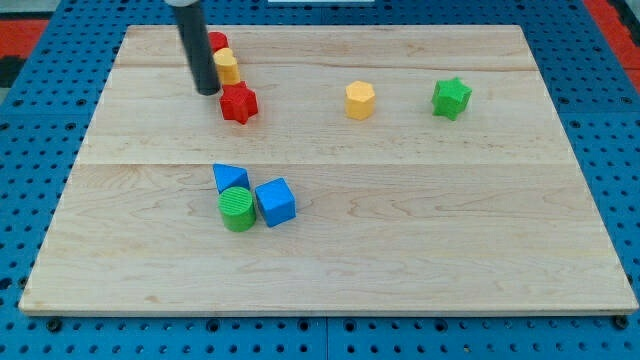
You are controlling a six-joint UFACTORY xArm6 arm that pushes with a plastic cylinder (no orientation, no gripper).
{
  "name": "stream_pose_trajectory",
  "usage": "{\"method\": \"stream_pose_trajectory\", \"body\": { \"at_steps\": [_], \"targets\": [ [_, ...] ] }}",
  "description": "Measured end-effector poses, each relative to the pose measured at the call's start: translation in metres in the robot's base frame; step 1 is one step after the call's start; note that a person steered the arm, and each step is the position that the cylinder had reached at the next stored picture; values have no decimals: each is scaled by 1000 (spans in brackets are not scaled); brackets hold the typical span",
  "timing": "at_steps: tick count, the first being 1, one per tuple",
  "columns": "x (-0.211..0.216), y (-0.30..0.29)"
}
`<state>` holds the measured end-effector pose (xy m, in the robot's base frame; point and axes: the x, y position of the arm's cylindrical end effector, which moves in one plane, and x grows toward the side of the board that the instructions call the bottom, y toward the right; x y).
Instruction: Separate the red star and heart from the red circle
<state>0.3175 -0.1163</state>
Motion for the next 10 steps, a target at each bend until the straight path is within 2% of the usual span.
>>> {"method": "stream_pose_trajectory", "body": {
  "at_steps": [1, 2, 3, 4, 5, 6, 7, 8, 9, 10],
  "targets": [
    [3, 49],
    [4, 74],
    [21, 73],
    [33, 33],
    [31, 20],
    [33, 37],
    [41, -8],
    [41, -90],
    [20, -76],
    [-26, -50]
  ]
}}
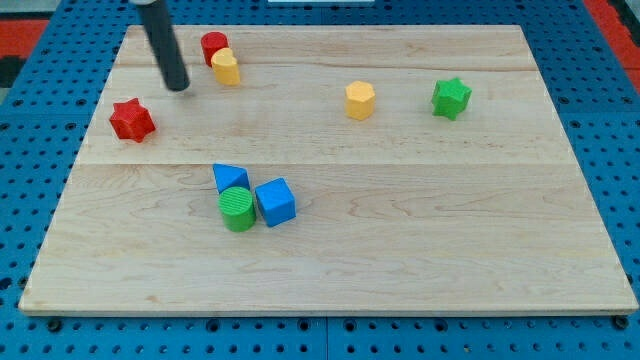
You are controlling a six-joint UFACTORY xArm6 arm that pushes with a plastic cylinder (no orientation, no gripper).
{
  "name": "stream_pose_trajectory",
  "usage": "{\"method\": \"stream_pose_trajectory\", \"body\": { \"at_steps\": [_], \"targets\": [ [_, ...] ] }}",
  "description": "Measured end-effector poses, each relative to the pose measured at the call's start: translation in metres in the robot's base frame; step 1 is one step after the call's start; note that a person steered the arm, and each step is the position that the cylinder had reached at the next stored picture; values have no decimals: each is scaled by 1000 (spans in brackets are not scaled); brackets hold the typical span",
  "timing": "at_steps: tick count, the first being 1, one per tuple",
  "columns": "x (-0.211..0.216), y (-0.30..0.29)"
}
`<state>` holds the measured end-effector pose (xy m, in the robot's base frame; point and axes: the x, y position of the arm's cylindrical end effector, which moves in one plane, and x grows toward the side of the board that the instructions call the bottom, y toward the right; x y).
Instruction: Separate the red star and heart from the red circle
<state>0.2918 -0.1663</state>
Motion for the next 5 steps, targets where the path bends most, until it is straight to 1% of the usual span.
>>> {"method": "stream_pose_trajectory", "body": {
  "at_steps": [1, 2, 3, 4, 5],
  "targets": [
    [-23, 24],
    [-22, 53],
    [-32, 61],
    [-58, 73],
    [-50, 89]
  ]
}}
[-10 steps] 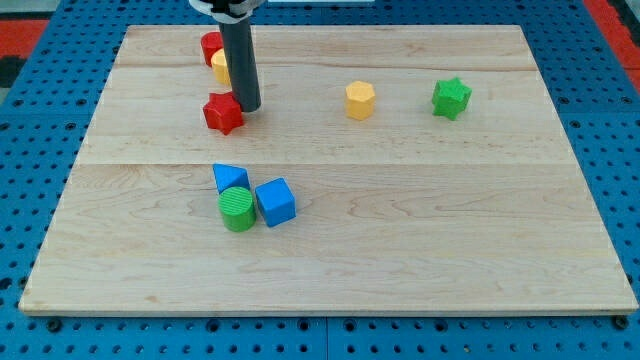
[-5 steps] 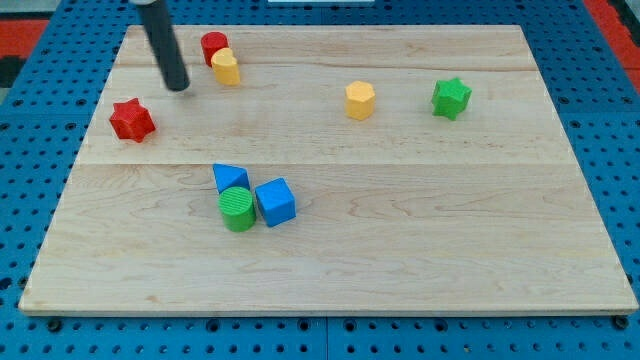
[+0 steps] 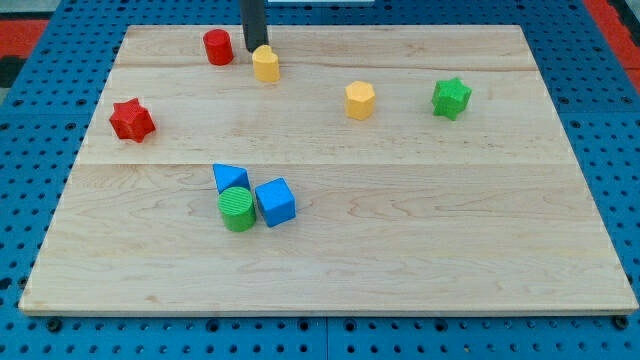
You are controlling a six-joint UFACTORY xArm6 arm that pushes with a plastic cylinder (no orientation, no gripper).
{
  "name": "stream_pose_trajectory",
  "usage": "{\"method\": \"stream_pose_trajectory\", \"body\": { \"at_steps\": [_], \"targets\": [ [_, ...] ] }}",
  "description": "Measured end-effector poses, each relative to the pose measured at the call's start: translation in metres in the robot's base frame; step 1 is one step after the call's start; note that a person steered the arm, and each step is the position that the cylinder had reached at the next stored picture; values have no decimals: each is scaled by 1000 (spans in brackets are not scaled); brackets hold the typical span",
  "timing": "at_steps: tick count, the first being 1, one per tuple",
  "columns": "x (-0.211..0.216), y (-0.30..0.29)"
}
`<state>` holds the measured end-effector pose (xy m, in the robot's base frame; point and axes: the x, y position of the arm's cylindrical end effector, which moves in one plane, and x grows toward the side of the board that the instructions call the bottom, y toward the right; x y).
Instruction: Separate the red star and heart from the red circle
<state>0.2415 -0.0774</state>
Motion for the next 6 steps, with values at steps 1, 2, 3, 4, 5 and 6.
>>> {"method": "stream_pose_trajectory", "body": {
  "at_steps": [1, 2, 3, 4, 5, 6],
  "targets": [
    [35, 6],
    [40, 20],
    [62, 19],
    [61, 25],
    [87, 70],
    [177, 71]
  ]
}}
